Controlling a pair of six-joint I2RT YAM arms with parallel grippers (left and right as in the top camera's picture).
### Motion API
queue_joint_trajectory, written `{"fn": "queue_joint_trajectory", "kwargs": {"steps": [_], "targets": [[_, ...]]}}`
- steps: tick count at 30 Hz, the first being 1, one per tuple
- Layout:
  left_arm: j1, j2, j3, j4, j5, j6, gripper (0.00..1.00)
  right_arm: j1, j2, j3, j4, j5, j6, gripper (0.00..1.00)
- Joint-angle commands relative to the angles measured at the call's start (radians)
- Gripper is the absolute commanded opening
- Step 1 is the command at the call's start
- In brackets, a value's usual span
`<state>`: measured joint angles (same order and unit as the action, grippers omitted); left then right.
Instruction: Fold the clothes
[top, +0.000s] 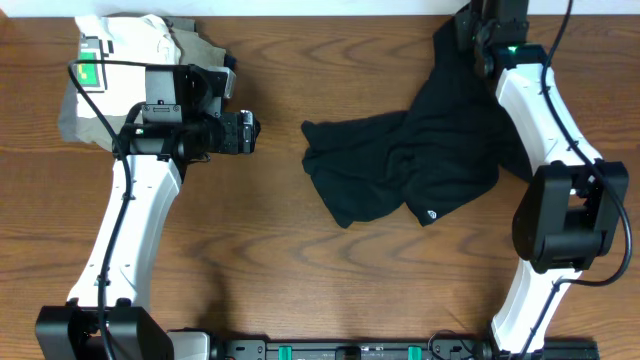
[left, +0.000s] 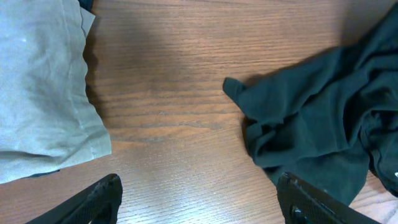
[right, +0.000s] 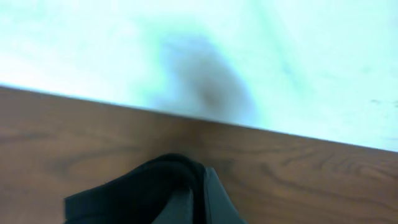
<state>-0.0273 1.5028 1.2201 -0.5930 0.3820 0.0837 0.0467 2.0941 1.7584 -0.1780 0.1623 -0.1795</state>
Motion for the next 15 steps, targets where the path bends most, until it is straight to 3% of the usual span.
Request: {"fn": "queue_joint_trajectory", "kwargs": {"steps": [1,8,9,10,11,12,15], "targets": [[0.002,0.008,0.021,0.005,-0.009,0.017,0.81,-0.048,0.07,0.013,0.018,0.016,0.038,0.01],[-0.01,0.05,0.021,0.044,-0.008,0.011,0.81,-0.158,0.126,0.013,-0.018,-0.025,0.157,0.01],[-0.017,0.064,0.021,0.054,-0.008,0.008,0.81,-0.172,0.126,0.013,-0.03,-0.055,0.157,0.13],[-0.024,0.076,0.021,0.06,-0.008,0.004,0.81,-0.182,0.124,0.013,-0.044,-0.077,0.157,0.44],[-0.035,0.09,0.021,0.065,-0.008,0.001,0.81,-0.193,0.12,0.013,-0.067,-0.106,0.157,0.84],[-0.043,0.101,0.021,0.068,-0.008,0.001,0.81,-0.198,0.115,0.014,-0.085,-0.121,0.157,0.99],[-0.075,0.143,0.022,0.064,-0.008,-0.004,0.81,-0.209,0.094,0.014,-0.165,-0.187,0.157,0.99]]}}
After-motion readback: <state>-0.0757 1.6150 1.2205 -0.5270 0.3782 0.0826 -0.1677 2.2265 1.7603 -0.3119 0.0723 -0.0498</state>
